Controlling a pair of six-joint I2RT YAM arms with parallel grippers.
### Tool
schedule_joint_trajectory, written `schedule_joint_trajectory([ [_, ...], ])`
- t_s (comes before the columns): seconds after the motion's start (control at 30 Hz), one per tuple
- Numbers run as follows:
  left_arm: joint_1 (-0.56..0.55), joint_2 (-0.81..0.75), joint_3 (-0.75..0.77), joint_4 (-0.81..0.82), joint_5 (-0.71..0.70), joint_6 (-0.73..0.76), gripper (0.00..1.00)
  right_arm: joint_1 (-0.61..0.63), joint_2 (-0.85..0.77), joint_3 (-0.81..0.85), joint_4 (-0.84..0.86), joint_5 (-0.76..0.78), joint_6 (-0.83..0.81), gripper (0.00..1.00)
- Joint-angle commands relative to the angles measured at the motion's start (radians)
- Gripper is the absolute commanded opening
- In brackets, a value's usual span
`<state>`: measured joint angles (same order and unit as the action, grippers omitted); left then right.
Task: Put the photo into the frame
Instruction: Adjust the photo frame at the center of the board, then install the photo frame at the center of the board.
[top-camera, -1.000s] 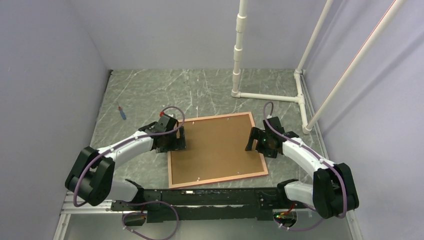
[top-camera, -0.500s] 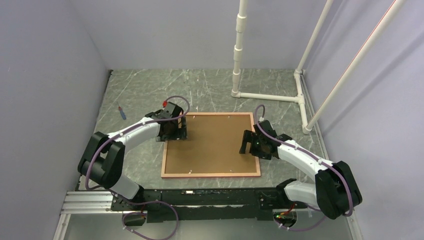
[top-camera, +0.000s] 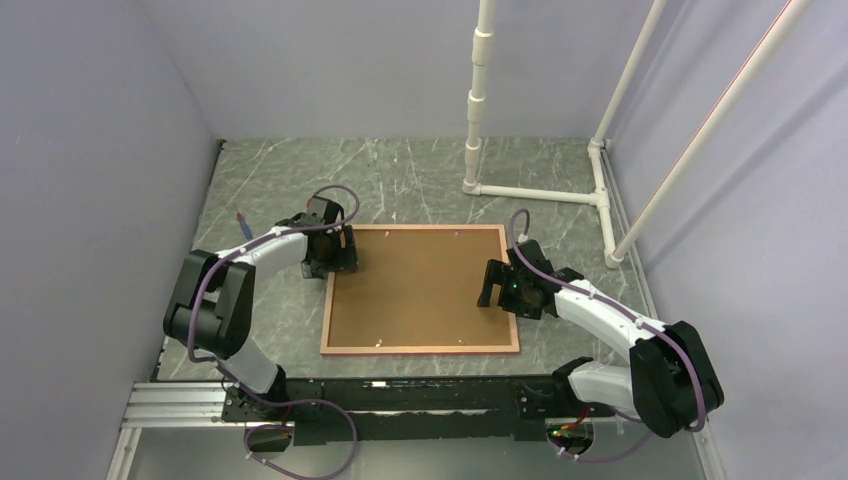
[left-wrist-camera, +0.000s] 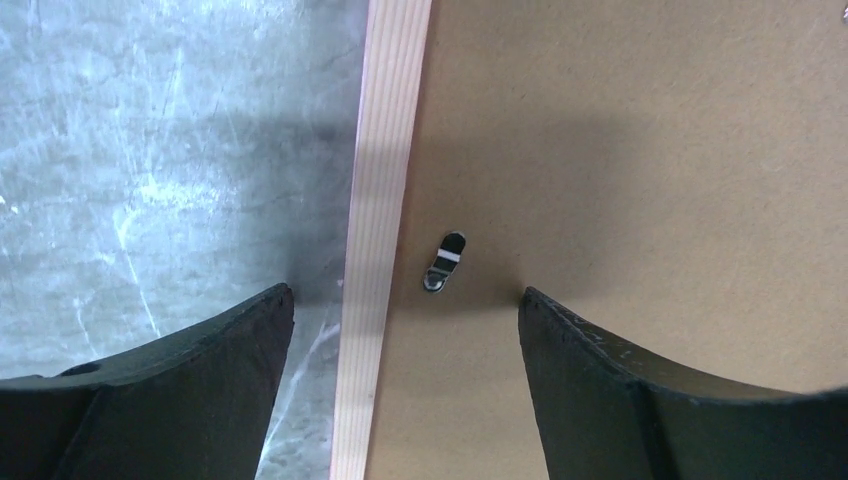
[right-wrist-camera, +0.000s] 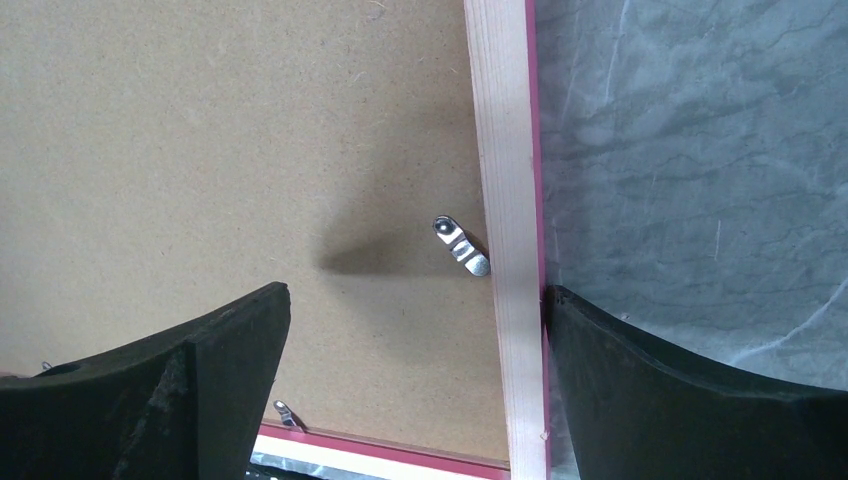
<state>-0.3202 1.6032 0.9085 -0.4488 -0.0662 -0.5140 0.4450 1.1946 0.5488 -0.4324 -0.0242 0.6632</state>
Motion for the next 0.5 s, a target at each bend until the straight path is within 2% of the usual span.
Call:
schedule_joint_trajectory([
  [0.0,0.016,0.056,0.030,0.042,0.004,0.029,0.84,0.012,0.039,-0.030,0.027,-0.062,0.032,1.00],
  [0.13,0.028,0.079,0.044,0.043,-0.005,0.025,0.83,0.011,0.042,-0.031,0.032,-0.066,0.033,1.00],
  [0.23,0.033,0.080,0.057,0.038,-0.017,0.033,0.78,0.010,0.047,-0.027,0.029,-0.066,0.029,1.00],
  [0.47,0.033,0.055,0.046,0.033,-0.031,0.065,0.54,0.010,0.060,-0.037,0.052,-0.080,0.032,1.00],
])
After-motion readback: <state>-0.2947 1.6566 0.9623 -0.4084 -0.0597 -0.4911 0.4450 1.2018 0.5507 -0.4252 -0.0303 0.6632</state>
